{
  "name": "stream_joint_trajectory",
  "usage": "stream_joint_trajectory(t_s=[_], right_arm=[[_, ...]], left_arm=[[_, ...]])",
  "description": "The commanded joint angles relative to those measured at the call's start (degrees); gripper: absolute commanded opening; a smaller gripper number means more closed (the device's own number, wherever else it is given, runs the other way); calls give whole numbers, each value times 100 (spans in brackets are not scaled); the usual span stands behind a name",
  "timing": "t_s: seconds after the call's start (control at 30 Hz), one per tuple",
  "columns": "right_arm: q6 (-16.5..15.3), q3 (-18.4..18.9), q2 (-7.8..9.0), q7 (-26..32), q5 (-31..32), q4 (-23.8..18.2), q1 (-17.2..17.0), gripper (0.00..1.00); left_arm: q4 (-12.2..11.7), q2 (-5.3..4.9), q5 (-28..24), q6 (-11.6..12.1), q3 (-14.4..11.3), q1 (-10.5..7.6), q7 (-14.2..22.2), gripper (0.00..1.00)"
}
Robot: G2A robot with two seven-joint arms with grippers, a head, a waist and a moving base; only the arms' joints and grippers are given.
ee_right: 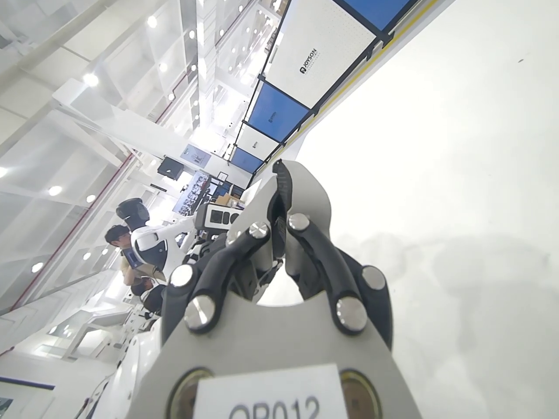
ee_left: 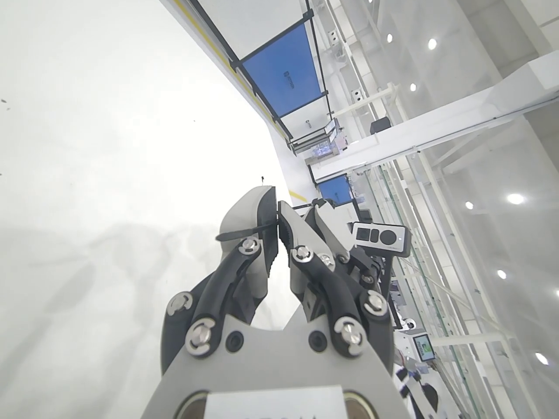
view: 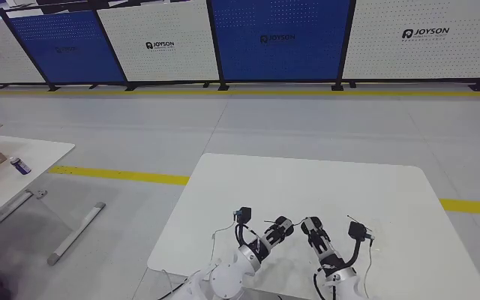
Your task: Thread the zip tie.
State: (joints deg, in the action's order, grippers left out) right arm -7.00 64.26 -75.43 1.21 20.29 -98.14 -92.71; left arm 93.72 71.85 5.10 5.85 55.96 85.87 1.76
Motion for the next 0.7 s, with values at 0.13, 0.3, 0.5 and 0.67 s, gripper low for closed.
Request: stream_joint_trajectory(t_s=[0.13, 0.3, 0.5, 0.67], right_arm=[[18, 19, -1, -16, 21, -29, -18, 0], [44, 49, -6, -62, -8, -9, -23, 0], [66, 82, -9, -85, -21, 33, -28, 0], [54, 98, -11, -91, -14, 11, -48, 0]], left_arm=[[5, -3, 40, -23, 22, 11, -21, 36], [39, -2, 73, -52, 34, 38, -110, 53], [26, -7, 25, -43, 133, 65, -214, 39], [52, -16, 57, -18, 192, 110, -253, 23]])
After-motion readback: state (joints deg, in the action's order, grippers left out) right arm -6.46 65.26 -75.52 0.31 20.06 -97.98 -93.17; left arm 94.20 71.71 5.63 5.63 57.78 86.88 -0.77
